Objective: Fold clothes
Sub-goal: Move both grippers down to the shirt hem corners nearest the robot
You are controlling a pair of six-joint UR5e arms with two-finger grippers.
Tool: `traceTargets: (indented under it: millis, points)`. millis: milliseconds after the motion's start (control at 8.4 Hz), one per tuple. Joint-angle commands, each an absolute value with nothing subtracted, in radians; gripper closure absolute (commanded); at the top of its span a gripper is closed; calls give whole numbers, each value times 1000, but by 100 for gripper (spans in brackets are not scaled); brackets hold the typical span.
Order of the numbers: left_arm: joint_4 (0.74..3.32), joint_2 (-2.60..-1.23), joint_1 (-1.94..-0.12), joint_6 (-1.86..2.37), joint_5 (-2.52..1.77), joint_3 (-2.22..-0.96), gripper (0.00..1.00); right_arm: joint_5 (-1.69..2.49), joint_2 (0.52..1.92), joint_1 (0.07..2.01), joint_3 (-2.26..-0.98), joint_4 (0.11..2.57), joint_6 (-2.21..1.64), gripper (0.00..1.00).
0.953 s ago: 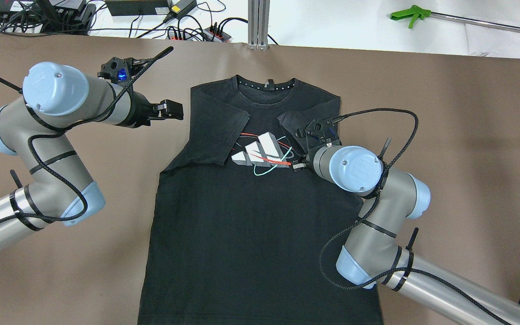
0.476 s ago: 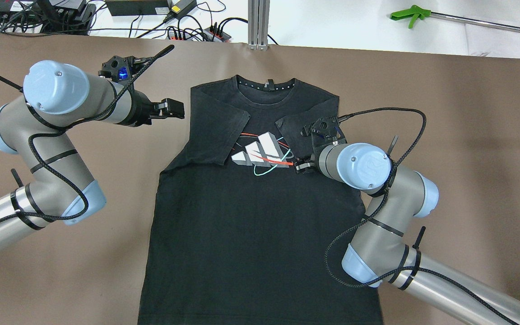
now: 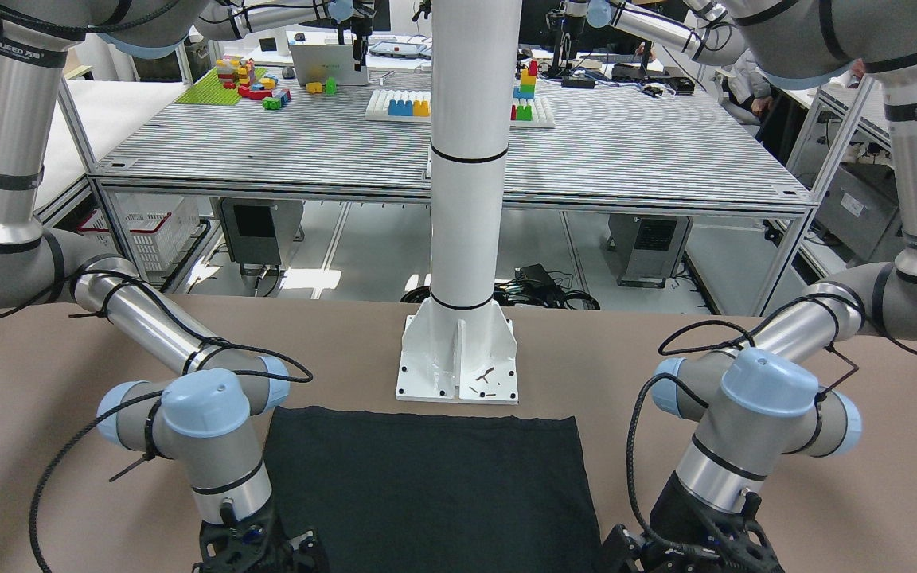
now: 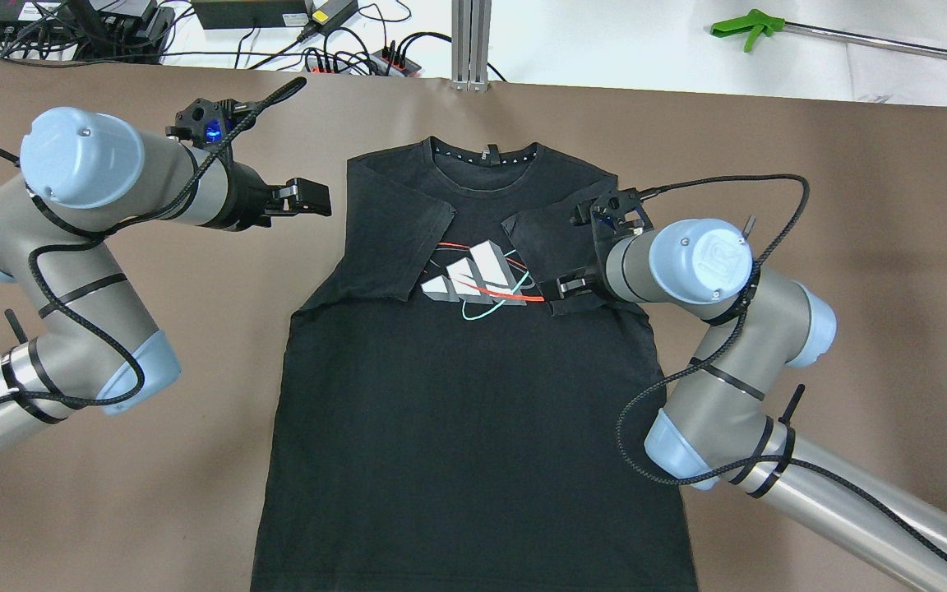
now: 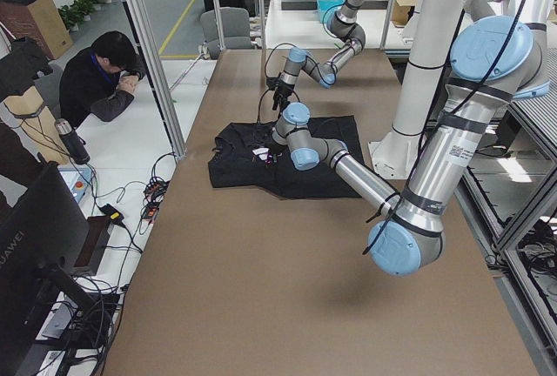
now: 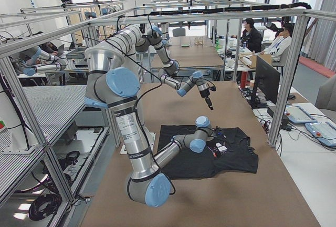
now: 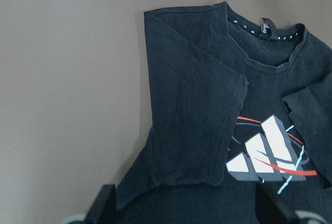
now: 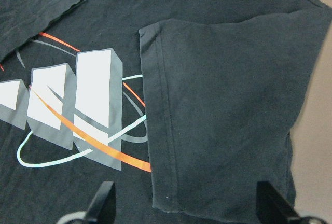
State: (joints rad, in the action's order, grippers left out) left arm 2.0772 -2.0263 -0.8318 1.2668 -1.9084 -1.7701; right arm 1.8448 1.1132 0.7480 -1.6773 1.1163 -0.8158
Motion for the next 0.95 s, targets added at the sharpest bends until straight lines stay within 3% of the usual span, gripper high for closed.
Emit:
traceTargets:
  millis: [0, 357, 715, 834]
  points:
    - [2104, -1875, -831, 1290, -1939, -1897, 5, 1977, 1346, 805, -1875, 1117, -822, 6]
    - [2349, -1726, -804, 1469, -1991, -1963, 5, 2093, 1530, 805, -1999, 1047, -1044, 6]
    - [2347, -1611, -509, 1541, -1669, -2049, 6, 2155, 1750, 796, -1939, 681, -1109, 6]
    - [2347, -1594, -432, 1560, -1581, -2051, 6, 2213, 1758, 792, -1884, 558, -1212, 6]
